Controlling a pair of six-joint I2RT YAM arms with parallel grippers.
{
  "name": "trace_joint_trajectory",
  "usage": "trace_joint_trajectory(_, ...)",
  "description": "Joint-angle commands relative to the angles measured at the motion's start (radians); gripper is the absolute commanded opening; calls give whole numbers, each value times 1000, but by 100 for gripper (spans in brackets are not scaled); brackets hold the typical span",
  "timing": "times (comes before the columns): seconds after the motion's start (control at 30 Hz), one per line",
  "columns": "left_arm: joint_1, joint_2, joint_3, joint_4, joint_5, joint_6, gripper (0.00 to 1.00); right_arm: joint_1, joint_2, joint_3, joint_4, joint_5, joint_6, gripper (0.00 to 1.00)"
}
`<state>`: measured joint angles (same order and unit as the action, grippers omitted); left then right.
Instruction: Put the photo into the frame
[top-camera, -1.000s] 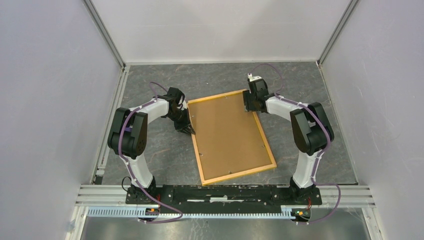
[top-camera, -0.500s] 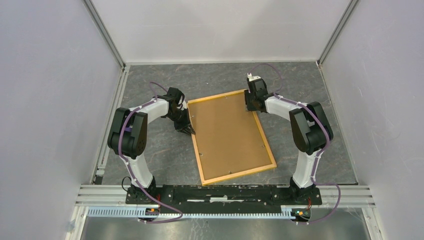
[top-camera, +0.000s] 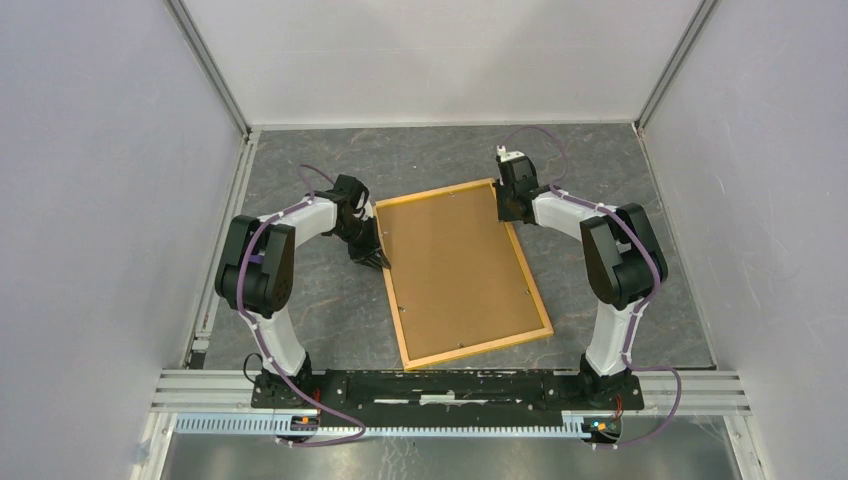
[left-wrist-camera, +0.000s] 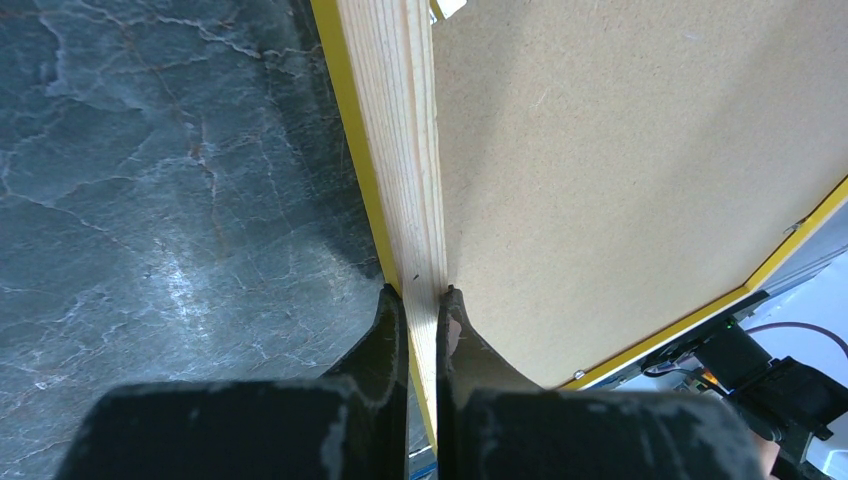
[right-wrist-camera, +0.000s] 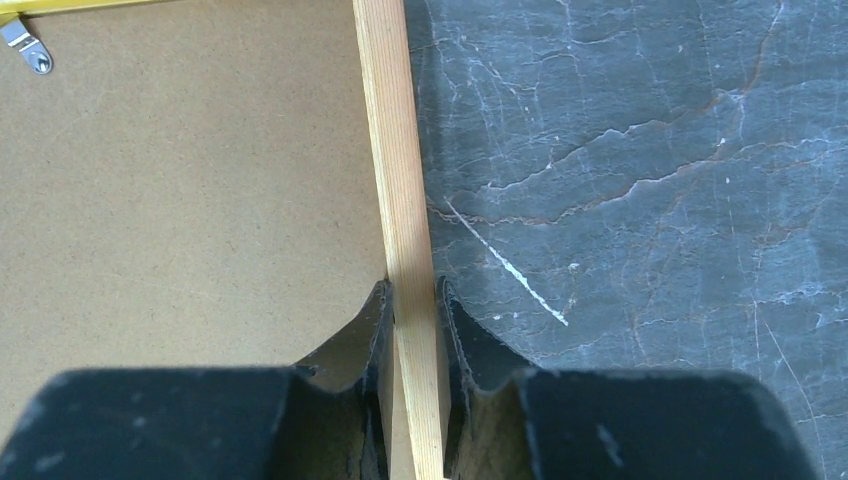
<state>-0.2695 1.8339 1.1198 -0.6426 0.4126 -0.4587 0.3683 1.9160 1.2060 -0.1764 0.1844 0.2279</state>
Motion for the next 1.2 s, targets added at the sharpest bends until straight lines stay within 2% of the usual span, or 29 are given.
trace_joint_trajectory(0.0,-1,31,-32,9,-5,72,2,3,-1,-28,-58,7,-18,4)
trace_joint_trajectory(0.13,0,27,-35,20,6,72,2,3,0,-11,-58,11,-39,4)
trace_joint_trajectory(0.23,0,28,-35,21,13,72,2,2,4,9,-57,20,-67,9)
trace_joint_trajectory(0.4,7,24,-37,31,30,70,6,-9,70,107,-108,66,-112,9)
trace_joint_trajectory(0.5,15,5,-45,49,55,71,17,-26,92,123,-109,76,-112,8)
trace_joint_trajectory(0.53,18,-9,-52,60,73,72,27,-30,94,127,-106,60,-119,10)
trace_joint_trajectory(0.63,27,-92,-82,109,93,82,49,-33,108,180,-139,51,-138,23)
trace_joint_trajectory(0.73,36,-187,-100,131,82,97,60,-34,106,264,-201,64,-151,38)
trace_joint_trajectory(0.83,56,-294,-117,163,68,101,71,-33,66,311,-269,90,-151,61)
trace_joint_trajectory(0.93,98,-427,-140,202,36,89,93,-22,-8,283,-310,91,-149,81)
trace_joint_trajectory(1.0,130,-522,-168,252,40,75,100,10,-41,259,-374,96,-150,86)
trace_joint_trajectory(1.17,146,-715,-195,287,-70,62,100,190,-181,92,-444,152,-95,89)
